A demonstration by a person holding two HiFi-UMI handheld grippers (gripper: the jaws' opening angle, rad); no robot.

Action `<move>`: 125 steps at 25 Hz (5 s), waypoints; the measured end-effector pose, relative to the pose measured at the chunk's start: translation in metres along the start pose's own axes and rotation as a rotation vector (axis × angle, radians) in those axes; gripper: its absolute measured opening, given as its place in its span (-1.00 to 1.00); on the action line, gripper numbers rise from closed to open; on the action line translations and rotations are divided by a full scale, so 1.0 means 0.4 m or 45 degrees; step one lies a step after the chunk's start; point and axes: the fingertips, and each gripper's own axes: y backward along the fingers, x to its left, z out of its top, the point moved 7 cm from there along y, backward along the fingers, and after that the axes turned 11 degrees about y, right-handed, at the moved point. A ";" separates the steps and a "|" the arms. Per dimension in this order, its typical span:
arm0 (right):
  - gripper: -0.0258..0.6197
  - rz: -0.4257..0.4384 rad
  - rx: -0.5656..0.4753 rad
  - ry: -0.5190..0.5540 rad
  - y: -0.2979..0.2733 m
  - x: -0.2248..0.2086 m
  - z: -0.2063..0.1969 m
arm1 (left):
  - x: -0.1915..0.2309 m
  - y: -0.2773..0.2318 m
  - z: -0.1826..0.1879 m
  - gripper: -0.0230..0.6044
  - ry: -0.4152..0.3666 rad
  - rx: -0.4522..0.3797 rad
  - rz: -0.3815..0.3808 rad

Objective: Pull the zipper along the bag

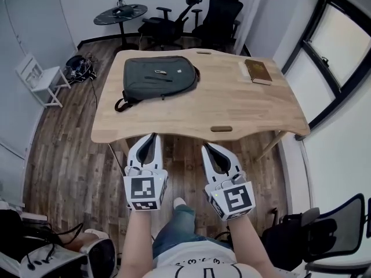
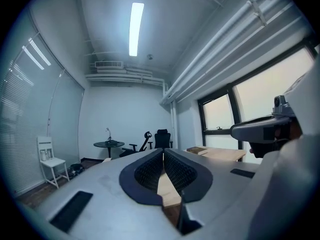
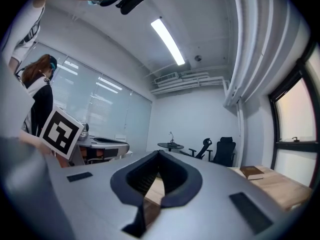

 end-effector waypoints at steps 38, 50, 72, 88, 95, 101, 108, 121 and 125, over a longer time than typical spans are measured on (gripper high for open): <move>-0.76 0.286 0.454 -0.323 -0.867 -0.225 -0.418 | 0.504 -0.704 -0.238 -0.44 -0.039 0.606 0.100; -0.76 0.328 0.624 -0.410 -1.011 -0.270 -0.517 | 0.660 -0.792 -0.314 -0.17 -0.605 1.075 -0.076; -0.37 -0.047 1.008 -0.204 -1.071 0.006 -0.652 | 0.718 -0.840 -0.339 -0.55 -0.637 1.369 -0.408; -0.63 -0.307 0.991 -0.334 -1.063 0.029 -0.643 | 0.722 -0.835 -0.343 -0.55 -0.608 1.347 -0.432; -0.76 -0.227 0.924 -0.453 -1.038 0.020 -0.631 | 0.721 -0.838 -0.346 -0.55 -0.606 1.333 -0.436; -0.75 -0.129 0.959 -0.352 -1.053 0.005 -0.639 | 0.723 -0.837 -0.344 -0.55 -0.602 1.335 -0.444; -0.73 -0.183 0.906 -0.310 -1.077 0.000 -0.646 | 0.722 -0.838 -0.348 -0.55 -0.606 1.319 -0.431; -0.73 0.196 0.988 -0.337 -1.038 -0.071 -0.638 | 0.720 -0.840 -0.356 -0.57 -0.650 1.330 -0.383; -0.73 0.300 1.026 -0.225 -1.038 -0.097 -0.648 | 0.721 -0.840 -0.358 -0.57 -0.665 1.322 -0.368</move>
